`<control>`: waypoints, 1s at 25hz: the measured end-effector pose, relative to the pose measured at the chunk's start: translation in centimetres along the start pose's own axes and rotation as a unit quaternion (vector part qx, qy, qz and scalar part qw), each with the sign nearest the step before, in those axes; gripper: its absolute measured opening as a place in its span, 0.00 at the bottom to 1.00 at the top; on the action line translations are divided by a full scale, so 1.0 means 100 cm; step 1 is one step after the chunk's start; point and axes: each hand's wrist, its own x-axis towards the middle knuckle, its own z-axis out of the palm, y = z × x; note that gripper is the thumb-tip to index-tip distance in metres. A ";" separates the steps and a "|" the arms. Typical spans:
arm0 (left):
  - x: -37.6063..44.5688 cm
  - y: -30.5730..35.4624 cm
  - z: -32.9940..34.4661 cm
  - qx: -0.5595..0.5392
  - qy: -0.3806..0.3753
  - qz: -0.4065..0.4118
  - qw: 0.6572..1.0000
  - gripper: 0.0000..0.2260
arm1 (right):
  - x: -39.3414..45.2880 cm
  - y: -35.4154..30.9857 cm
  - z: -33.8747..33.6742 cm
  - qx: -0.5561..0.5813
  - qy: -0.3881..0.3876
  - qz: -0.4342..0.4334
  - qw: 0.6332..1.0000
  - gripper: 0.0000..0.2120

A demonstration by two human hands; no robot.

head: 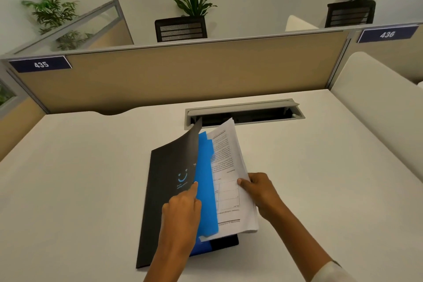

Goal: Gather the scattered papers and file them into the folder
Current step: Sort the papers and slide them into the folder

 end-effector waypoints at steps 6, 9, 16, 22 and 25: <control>-0.006 0.023 0.016 0.087 -0.083 0.068 0.990 0.23 | 0.006 0.011 0.038 -0.015 -0.003 -0.003 1.000 0.10; -0.003 0.026 0.021 0.107 -0.104 0.075 0.986 0.23 | 0.008 0.025 0.046 0.018 -0.019 0.030 0.999 0.09; 0.003 0.036 0.057 0.180 -0.168 0.100 0.964 0.22 | 0.012 0.054 0.033 -0.331 -0.077 -0.029 0.940 0.22; 0.002 0.035 0.069 0.172 -0.148 0.115 0.967 0.22 | 0.019 0.055 0.007 -0.236 0.030 -0.078 0.968 0.15; 0.006 0.035 0.068 0.135 -0.161 0.109 0.971 0.20 | 0.021 0.061 -0.002 -0.194 0.080 -0.086 0.974 0.09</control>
